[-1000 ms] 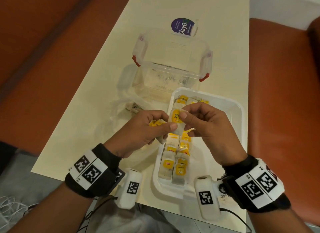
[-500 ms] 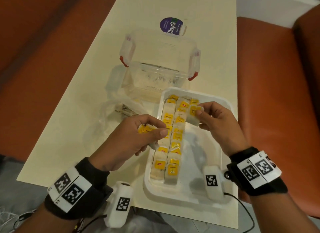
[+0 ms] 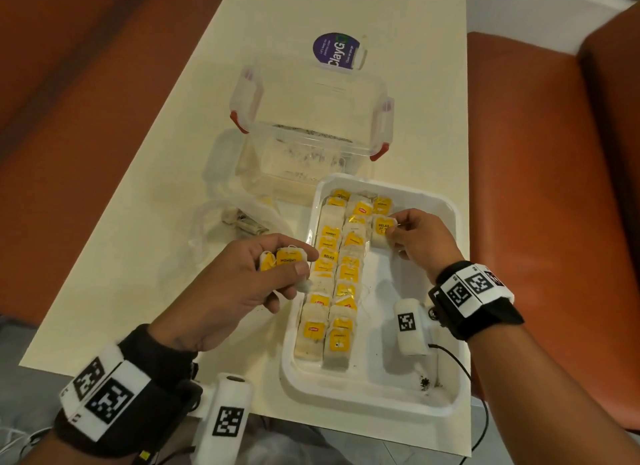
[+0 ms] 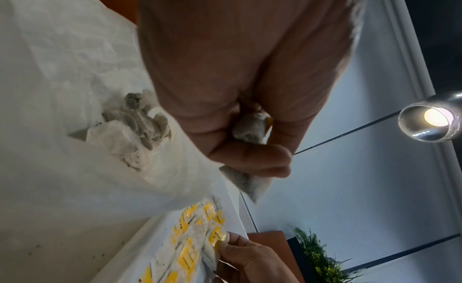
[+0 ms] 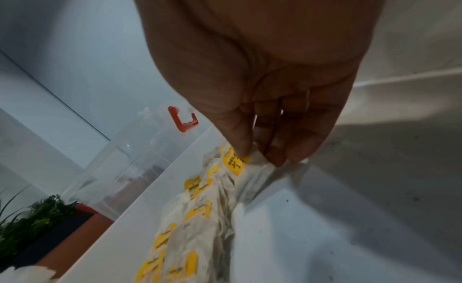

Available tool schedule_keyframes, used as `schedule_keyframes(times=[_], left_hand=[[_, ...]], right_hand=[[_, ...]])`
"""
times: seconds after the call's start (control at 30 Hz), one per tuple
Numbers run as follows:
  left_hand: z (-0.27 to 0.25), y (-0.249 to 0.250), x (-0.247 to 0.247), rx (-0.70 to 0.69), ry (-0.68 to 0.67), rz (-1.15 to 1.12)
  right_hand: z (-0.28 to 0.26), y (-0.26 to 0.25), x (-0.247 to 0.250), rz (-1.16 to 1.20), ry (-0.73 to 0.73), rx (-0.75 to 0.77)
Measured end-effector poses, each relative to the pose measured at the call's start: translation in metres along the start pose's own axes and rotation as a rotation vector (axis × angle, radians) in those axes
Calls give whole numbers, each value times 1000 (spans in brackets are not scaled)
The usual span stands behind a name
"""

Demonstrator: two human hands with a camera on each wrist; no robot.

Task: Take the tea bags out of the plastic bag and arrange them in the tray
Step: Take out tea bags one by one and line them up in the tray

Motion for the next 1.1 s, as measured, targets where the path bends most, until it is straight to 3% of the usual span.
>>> schedule_keyframes(times=[0.63,1.1], left_hand=[[1,-1,1,18,25,-7],[1,-4,-1,22,27,-10]], right_hand=[[7,-3,-5,-44,196,43],[-3,7,-16,-162,167,45]])
Point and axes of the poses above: each hand's wrist, its own z-axis towards the middle knuckle, its own x-axis out of the back of the hand, y = z × x, the point moved 2 cm from there along z, towards the middle knuckle, and after that the axes turned 4 degrees about z, right-handed, at the moved point
